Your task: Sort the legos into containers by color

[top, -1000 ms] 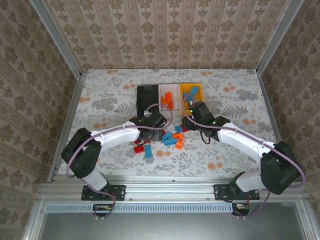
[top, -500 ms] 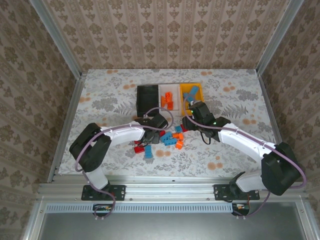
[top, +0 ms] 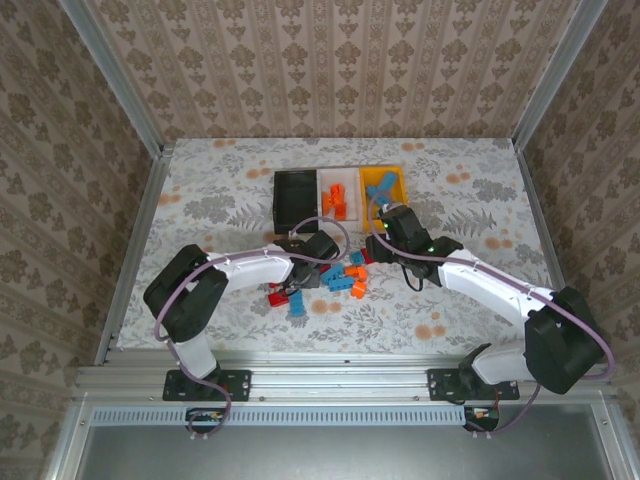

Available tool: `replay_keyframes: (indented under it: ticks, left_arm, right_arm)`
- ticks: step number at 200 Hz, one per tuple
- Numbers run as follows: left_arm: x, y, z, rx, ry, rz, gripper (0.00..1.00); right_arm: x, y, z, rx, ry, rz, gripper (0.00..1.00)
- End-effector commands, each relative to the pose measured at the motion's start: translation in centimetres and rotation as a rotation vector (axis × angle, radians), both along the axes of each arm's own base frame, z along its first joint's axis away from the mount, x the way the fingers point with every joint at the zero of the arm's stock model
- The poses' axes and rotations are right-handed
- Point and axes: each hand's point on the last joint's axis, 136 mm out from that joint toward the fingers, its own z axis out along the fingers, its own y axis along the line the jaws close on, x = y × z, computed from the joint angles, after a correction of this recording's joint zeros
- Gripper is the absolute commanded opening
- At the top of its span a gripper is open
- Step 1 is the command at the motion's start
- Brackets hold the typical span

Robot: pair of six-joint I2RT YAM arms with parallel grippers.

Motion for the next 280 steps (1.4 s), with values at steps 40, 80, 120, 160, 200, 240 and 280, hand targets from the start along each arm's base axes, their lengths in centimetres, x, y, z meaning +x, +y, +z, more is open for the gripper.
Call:
replay_keyframes:
  ticks: [40,80,120,160,200,240,280]
  left_arm:
    - [2.5,0.0,9.2,-0.033,-0.165,-0.059,0.22]
    - [8.7,-0.6,13.7,-0.053,-0.221,-0.092,0.22]
    - [15.8,-2.2,13.5,-0.108,-0.2,-0.095,0.21]
    - [19.6,-2.2,11.2,-0.073,-0.15,-0.068,0.21]
    - [20.8,-2.0,8.8,-0.084,-0.096,-0.038,0.3]
    - [20.0,-2.1,11.1,-0.124,-0.135,-0.049,0.65]
    - [16.6,-2.0,15.2,-0.173,-0.214,-0.087,0.84]
  right_arm:
    - [0.3,-3.0,1.1,0.044,-0.17,-0.157,0.74]
    - [0.4,-4.2,0.7,0.067,-0.224,-0.233,1.0]
    - [0.5,-6.1,0.2,0.026,-0.231,-0.341,1.0]
    - [-0.1,-7.3,0.7,0.039,-0.256,-0.385,1.0]
    - [-0.3,-7.4,1.1,0.053,-0.268,-0.381,0.99]
    - [-0.3,-6.9,1.2,0.068,-0.263,-0.354,0.98]
    - [-0.3,-6.5,1.2,0.076,-0.26,-0.339,0.96]
